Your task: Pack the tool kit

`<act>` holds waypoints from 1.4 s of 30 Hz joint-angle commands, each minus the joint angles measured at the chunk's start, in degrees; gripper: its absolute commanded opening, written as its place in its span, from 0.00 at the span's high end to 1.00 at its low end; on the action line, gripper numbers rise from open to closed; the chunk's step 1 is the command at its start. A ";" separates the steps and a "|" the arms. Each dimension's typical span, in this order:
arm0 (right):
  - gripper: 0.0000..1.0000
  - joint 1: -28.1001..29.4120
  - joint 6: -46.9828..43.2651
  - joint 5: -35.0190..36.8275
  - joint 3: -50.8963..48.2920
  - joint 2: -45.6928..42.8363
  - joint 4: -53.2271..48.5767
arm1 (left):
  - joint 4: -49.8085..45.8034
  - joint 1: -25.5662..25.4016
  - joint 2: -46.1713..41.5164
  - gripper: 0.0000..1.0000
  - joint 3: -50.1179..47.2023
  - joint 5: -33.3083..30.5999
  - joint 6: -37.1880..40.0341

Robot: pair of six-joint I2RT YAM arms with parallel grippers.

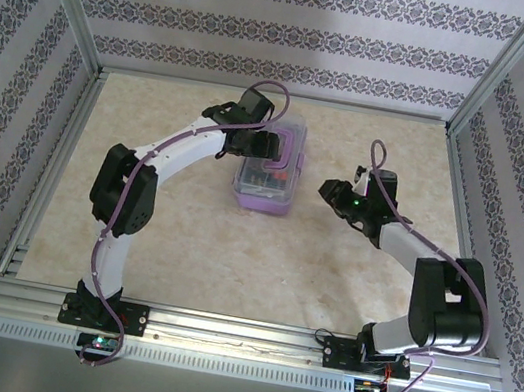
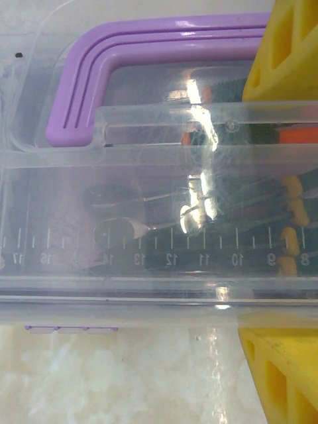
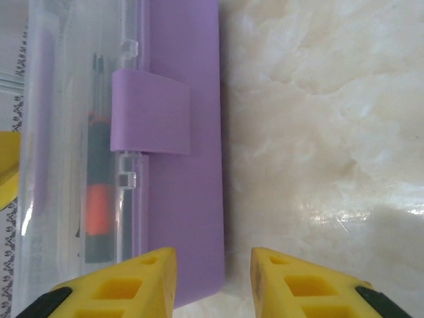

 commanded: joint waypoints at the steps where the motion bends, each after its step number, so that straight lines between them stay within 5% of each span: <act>1: 0.64 -0.73 -2.45 0.83 -0.40 -3.06 -2.42 | -1.28 -1.86 0.03 0.40 -1.22 7.83 -4.39; 17: 0.61 -1.38 -3.04 0.65 2.06 -5.81 -5.91 | -2.70 -1.85 -0.01 0.09 2.04 11.68 -2.41; 22: 0.60 -1.51 -3.27 -0.12 4.56 -6.74 -6.71 | -7.76 -1.85 -1.79 0.00 7.29 7.20 0.88; 25: 0.43 -1.44 -5.84 -0.43 7.78 -9.04 -10.04 | -9.49 -1.10 -5.96 0.00 7.45 3.36 3.81; 26: 0.08 -1.47 -6.46 -0.39 8.76 -9.78 -11.04 | -9.50 -0.98 -7.66 0.00 7.03 3.80 5.04; 27: 0.02 -1.46 -6.85 -0.32 9.90 -10.57 -12.19 | -9.51 -1.16 -9.87 0.00 6.45 4.05 6.39; 30: 0.02 -1.39 -6.64 -1.09 12.08 -12.96 -12.14 | -6.42 -1.60 -18.04 0.00 0.09 3.79 9.43; 35: 0.02 -0.06 -0.95 1.53 10.32 -16.84 -8.68 | 5.80 -1.85 -34.21 0.00 -22.64 -7.81 9.85; 38: 0.02 2.76 -11.42 10.74 9.53 -18.55 -14.05 | 14.37 -1.77 -41.79 0.00 -37.80 -20.08 9.99; 42: 0.02 4.02 -19.83 17.86 3.15 -21.46 -8.70 | 31.91 -1.65 -49.48 0.00 -56.18 -32.31 18.47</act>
